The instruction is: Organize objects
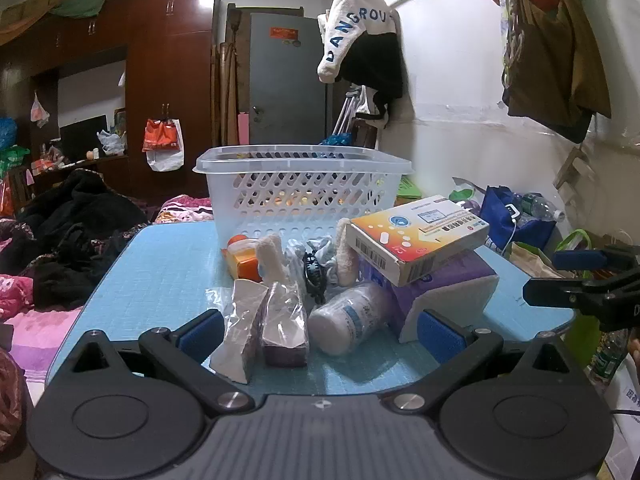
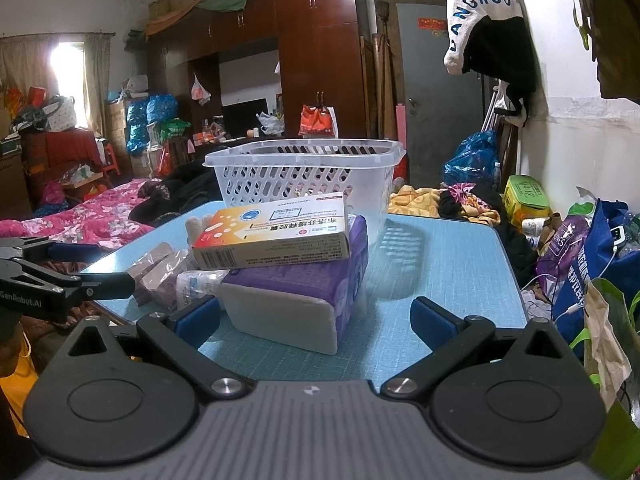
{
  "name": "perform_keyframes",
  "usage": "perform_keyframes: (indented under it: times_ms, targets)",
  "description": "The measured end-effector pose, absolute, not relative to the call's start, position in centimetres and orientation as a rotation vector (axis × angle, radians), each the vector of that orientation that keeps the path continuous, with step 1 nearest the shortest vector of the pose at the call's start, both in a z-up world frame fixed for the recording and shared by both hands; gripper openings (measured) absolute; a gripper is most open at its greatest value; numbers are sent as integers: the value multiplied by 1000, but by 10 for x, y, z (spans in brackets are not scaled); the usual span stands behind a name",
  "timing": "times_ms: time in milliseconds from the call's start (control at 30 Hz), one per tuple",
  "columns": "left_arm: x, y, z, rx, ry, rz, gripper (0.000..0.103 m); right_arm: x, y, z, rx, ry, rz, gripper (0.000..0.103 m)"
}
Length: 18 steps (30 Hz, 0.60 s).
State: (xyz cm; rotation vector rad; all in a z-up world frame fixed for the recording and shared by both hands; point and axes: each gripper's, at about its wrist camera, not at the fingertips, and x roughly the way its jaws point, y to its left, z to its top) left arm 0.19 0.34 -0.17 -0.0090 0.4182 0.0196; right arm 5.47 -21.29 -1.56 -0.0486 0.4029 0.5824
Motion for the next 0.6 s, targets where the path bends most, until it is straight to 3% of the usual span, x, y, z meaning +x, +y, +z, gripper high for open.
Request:
perform_keyframes:
  times_ms: [600]
  targets:
    - [5,2,-5,-7,428,11,103,58,-213,-18,-49,400,580,103]
